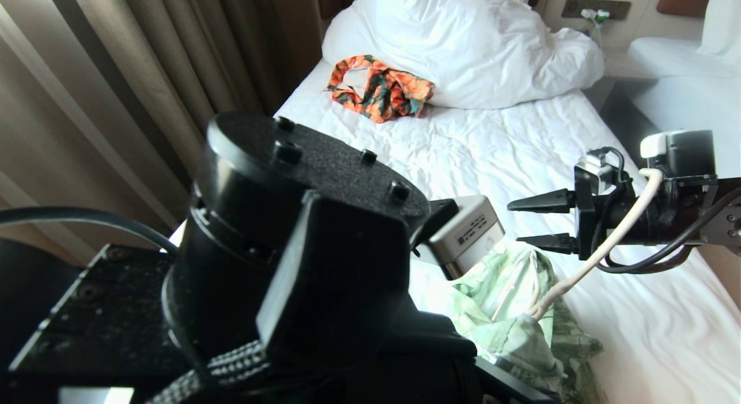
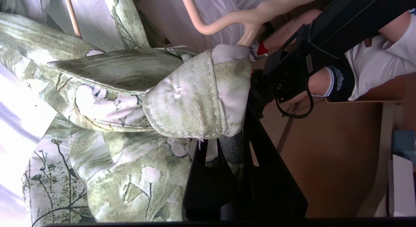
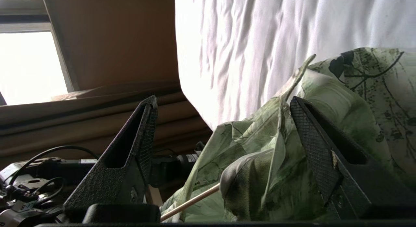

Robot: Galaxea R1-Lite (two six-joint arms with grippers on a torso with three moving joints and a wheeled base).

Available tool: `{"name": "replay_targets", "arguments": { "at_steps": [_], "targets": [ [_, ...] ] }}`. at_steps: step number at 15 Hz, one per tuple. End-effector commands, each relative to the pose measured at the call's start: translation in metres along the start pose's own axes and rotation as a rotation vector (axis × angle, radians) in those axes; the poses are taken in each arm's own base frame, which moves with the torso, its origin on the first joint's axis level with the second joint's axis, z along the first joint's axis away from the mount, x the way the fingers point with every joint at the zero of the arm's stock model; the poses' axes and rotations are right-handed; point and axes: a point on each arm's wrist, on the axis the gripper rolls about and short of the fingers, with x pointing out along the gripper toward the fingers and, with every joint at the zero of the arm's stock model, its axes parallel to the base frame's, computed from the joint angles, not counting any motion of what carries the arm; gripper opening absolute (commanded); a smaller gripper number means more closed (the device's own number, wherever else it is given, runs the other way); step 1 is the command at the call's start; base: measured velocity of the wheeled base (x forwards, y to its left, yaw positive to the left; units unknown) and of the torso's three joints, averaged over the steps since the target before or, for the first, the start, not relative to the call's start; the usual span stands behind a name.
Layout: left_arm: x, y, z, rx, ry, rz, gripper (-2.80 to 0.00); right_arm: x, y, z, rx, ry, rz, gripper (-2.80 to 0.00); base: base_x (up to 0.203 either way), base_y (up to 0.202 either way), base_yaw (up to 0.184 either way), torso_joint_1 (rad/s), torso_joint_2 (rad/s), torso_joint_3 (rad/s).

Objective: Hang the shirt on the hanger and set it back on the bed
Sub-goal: Hook the other side of the shirt onto the hanger

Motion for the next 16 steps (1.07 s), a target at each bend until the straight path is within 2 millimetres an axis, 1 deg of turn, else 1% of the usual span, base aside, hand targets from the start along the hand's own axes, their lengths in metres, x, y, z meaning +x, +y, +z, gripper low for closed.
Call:
{"name": "replay_targets", "arguments": {
  "at_steps": [1,5,9,10,16],
  "targets": [
    [-0.001,0.000,0.000,-0.003,-0.001,-0.002,-2.80,0.000,-0.002,-0.001,0.003,0.001,-0.013,0.00,0.000,0.000,0.000,0.000,0.00,0.000],
    [-0.001,0.000,0.000,-0.003,-0.001,-0.001,-2.80,0.003,-0.002,-0.006,0.017,0.021,-0.028,0.00,0.000,0.000,0.000,0.000,0.00,0.000],
    [-0.001,-0.001,0.001,-0.003,-0.005,-0.002,-2.80,0.014,0.002,-0.012,0.010,0.056,-0.021,0.00,0.000,0.000,0.000,0.000,0.00,0.000],
    [-0.001,-0.001,0.001,-0.003,-0.005,-0.002,-2.80,0.016,0.003,-0.012,0.008,0.057,-0.023,-2.80,0.000,0.000,0.000,0.000,0.00,0.000],
    [-0.001,-0.001,0.001,-0.003,-0.005,-0.002,-2.80,0.016,0.005,-0.013,0.001,0.044,-0.035,-2.80,0.000,0.000,0.000,0.000,0.00,0.000]
  ]
}}
